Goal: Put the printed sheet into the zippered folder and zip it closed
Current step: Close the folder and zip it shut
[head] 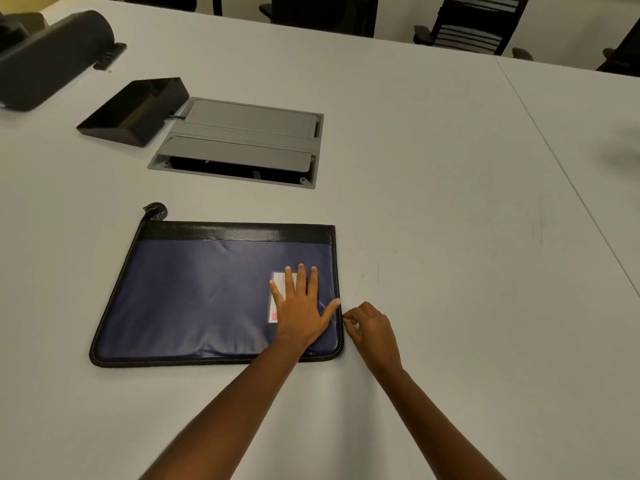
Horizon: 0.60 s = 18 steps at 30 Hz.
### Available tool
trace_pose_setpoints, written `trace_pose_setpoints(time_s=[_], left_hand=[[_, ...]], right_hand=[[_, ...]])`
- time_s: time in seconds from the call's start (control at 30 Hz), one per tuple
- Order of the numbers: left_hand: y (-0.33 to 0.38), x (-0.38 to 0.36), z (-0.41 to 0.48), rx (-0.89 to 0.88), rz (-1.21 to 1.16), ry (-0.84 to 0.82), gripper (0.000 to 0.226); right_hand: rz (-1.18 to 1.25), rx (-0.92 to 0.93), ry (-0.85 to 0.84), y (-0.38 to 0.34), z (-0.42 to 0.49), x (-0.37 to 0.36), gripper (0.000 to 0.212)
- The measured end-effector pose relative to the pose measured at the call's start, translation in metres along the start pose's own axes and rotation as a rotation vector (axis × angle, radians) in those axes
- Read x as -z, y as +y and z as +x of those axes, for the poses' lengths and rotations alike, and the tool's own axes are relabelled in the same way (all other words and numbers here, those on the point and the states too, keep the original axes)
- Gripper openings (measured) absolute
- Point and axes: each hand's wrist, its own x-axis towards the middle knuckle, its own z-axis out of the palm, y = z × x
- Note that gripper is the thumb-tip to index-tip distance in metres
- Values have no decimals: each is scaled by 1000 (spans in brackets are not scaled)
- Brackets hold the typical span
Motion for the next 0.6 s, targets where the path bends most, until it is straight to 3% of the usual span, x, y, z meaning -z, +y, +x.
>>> trace_pose_setpoints(time_s=[0.2, 0.6], left_hand=[[31, 11, 20, 125, -30, -28, 96], [33, 16, 21, 103, -41, -42, 91]], right_hand=[[3, 13, 53, 7, -3, 1, 11], [106, -75, -20, 6, 46, 13, 11]])
